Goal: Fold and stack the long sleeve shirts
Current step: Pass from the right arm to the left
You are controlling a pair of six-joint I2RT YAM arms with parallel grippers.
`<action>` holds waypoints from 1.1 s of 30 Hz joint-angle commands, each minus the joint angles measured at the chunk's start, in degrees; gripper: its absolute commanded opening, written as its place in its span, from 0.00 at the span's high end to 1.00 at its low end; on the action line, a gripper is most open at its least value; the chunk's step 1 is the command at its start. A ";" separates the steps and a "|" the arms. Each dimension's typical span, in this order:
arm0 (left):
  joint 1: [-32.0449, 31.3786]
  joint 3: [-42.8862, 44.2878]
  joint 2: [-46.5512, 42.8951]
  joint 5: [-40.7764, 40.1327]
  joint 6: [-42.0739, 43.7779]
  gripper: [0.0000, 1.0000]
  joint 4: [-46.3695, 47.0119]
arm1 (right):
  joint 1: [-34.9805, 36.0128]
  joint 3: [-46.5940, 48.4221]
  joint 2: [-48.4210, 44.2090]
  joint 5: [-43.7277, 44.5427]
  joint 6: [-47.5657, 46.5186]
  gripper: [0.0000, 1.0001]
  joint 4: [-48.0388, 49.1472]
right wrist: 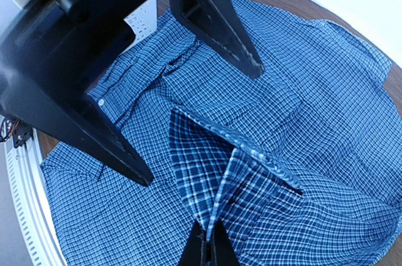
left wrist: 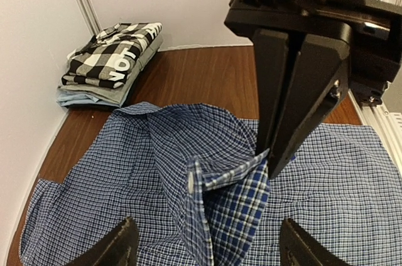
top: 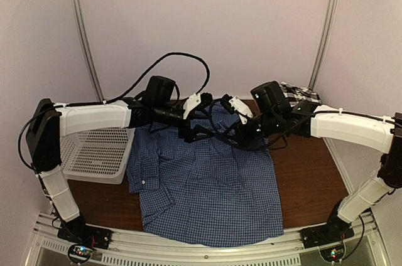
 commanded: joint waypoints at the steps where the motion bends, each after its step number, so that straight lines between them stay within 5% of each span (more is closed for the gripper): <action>1: -0.71 -0.76 -1.84 1.31 1.27 0.22 6.42 | -0.30 -2.17 -1.89 -4.33 0.61 1.00 5.77; 22: -5.35 1.14 1.97 -6.66 9.83 0.27 4.33 | -2.52 -5.67 -2.10 -9.50 1.31 1.00 9.72; 33: -5.98 1.46 2.49 -10.35 9.04 0.56 7.58 | -2.73 -6.20 -2.07 -8.10 1.68 1.00 9.39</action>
